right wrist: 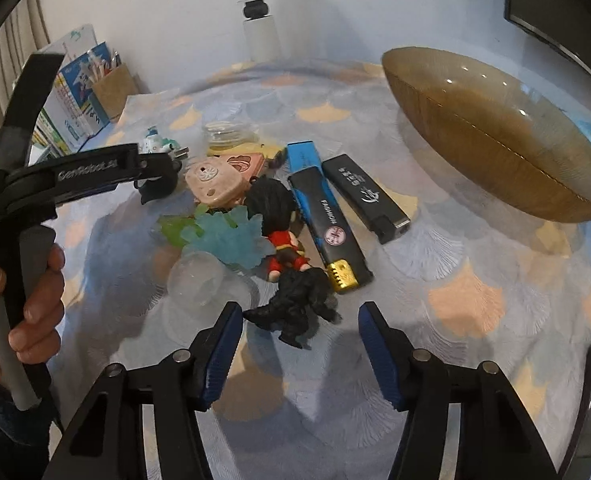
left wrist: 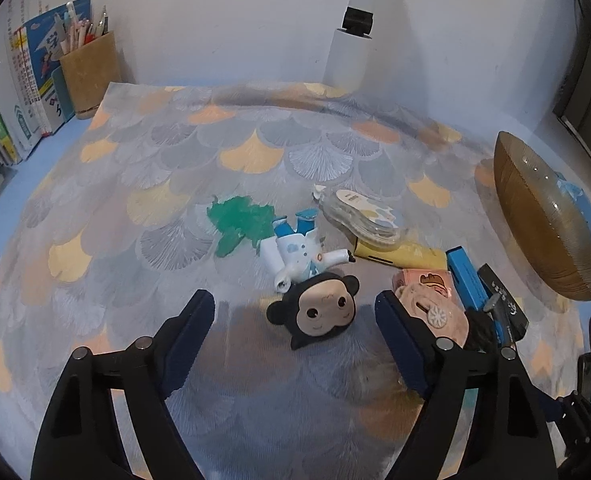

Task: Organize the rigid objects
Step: 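Grasp the black monkey figure with the left gripper while the right grasps the black robot figure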

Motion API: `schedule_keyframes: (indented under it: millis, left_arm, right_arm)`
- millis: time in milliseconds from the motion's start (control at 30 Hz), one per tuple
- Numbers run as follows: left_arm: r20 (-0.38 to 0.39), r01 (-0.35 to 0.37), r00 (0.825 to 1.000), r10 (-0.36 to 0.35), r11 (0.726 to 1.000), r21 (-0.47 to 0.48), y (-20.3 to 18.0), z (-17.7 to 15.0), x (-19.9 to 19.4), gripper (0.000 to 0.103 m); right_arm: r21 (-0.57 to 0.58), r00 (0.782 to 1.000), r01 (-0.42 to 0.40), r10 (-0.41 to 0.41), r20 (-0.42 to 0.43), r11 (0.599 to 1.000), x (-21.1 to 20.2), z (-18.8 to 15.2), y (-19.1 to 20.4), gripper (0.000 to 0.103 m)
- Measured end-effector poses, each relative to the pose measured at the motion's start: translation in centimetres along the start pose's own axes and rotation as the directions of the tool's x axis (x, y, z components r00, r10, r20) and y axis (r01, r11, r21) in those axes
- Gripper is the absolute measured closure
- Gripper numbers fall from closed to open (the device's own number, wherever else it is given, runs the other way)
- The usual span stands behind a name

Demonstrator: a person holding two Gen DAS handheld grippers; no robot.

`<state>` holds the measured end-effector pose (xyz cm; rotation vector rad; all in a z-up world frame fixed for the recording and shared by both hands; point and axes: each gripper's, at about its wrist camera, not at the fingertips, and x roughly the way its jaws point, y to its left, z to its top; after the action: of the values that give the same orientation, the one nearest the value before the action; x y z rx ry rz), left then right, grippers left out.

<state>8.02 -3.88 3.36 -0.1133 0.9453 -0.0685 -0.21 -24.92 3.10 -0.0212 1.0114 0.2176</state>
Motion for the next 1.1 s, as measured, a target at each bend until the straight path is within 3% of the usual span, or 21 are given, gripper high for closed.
schedule_keyframes:
  millis: [67,167,200,367,400,433,533,633,767,800,867,900,1000,1100]
  left_arm:
    - [-0.003,0.002,1.0,-0.002,1.0,0.0,0.0,0.2,0.3,0.027]
    - [-0.015,0.032,0.999,-0.032,0.999,0.008,-0.1,0.4,0.7,0.06]
    - [-0.015,0.036,0.999,-0.036,0.999,0.007,-0.1,0.3,0.6,0.06]
    - [0.011,0.062,0.998,-0.062,0.998,-0.01,0.5,-0.5,-1.3,0.06]
    - [0.027,0.068,0.997,-0.068,0.998,-0.017,0.9,-0.8,-2.1,0.06]
    - [0.037,0.071,0.997,-0.07,0.997,-0.021,1.1,-1.1,-2.8,0.06]
    - [0.057,0.097,0.994,-0.094,0.995,-0.04,2.0,-2.4,-4.7,0.064]
    - [0.059,0.114,0.992,-0.111,0.993,-0.041,2.2,-4.0,-5.9,0.079]
    - [0.04,0.129,0.991,-0.127,0.991,-0.03,2.4,-5.8,-6.3,0.079]
    - [0.039,0.134,0.99,-0.133,0.99,-0.033,2.6,-6.2,-6.4,0.077]
    - [0.03,0.145,0.989,-0.144,0.988,-0.057,3.4,-6.5,-6.4,0.067]
    - [0.025,0.158,0.987,-0.157,0.985,-0.072,3.9,-6.6,-6.4,0.059]
    - [0.018,0.175,0.985,-0.174,0.979,-0.102,5.3,-7.1,-6.3,0.044]
    - [-0.001,0.199,0.98,-0.2,0.976,-0.094,5.6,-7.4,-6.2,0.041]
  right_arm:
    - [-0.006,1.0,0.0,0.0,-0.001,1.0,0.2,0.0,0.2,0.044]
    - [-0.024,1.0,0.013,-0.013,0.003,1.0,0.2,-0.1,0.7,0.045]
    - [-0.027,1.0,-0.009,0.009,0.003,1.0,0.1,-0.1,0.7,0.056]
    - [-0.028,0.998,-0.033,0.034,0.048,0.999,-1.7,-0.4,0.5,0.057]
    - [-0.029,0.996,-0.05,0.052,0.071,0.998,-2.8,-0.3,0.2,0.072]
    - [-0.033,0.995,-0.059,0.062,0.078,0.998,-3.4,-0.3,0.1,0.079]
    - [-0.056,0.995,-0.053,0.057,0.079,0.997,-5.1,-0.6,-0.5,0.079]
    - [-0.045,0.995,-0.079,0.081,0.051,0.996,-5.3,-1.7,-1.3,0.079]
    - [0.023,0.996,-0.089,0.089,0.013,0.996,-4.7,-2.8,-2.5,0.078]
    - [0.052,0.995,-0.1,0.099,0.005,0.994,-4.4,-2.8,-2.9,0.072]
    - [0.083,0.992,-0.124,0.124,0.009,0.989,-4.0,-2.5,-3.3,0.052]
    - [0.081,0.992,-0.124,0.123,0.019,0.989,-3.9,-2.2,-3.2,0.037]
    - [0.036,0.994,-0.104,0.102,0.035,0.994,-3.3,-1.3,-2.2,0.035]
    - [0.008,0.997,-0.073,0.073,0.017,0.997,-1.8,-0.4,-1.3,0.035]
